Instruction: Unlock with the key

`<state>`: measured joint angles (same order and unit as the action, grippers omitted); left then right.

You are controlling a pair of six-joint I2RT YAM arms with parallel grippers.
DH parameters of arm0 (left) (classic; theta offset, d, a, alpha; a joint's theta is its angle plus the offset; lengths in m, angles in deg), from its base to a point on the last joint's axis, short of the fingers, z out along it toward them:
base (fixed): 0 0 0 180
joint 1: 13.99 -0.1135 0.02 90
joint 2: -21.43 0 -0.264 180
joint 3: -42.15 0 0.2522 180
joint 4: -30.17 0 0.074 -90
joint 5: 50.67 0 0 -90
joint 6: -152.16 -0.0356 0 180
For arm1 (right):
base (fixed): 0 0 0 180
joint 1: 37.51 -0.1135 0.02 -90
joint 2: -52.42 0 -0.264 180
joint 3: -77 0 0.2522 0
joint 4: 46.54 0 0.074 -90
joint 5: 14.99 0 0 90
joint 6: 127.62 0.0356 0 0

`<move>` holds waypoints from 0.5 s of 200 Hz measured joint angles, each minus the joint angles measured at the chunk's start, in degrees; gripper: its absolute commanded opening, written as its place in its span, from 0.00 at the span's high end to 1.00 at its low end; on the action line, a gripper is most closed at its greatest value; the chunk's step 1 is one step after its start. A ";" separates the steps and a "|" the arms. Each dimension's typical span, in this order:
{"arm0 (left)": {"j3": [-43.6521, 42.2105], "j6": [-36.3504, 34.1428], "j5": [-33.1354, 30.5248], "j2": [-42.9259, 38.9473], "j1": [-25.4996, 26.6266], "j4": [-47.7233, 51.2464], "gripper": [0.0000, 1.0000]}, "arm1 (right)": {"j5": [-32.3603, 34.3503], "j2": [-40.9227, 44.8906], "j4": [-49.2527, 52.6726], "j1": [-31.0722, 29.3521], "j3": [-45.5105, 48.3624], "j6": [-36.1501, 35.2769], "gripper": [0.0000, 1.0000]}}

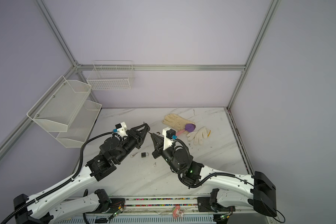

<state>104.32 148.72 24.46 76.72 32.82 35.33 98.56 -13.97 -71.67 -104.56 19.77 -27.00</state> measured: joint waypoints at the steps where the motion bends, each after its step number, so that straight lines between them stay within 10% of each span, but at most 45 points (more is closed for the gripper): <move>1: 0.00 0.00 0.00 0.00 0.00 0.00 1.00 | 0.07 0.00 -0.02 0.00 0.02 -0.02 1.00; 100: 0.00 0.92 0.70 0.22 0.00 -0.83 1.00 | 3.39 -1.05 -2.84 -0.04 0.26 -3.48 1.00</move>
<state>104.32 149.64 25.16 76.94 32.82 34.50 101.94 -15.02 -74.52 -104.60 20.03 -30.48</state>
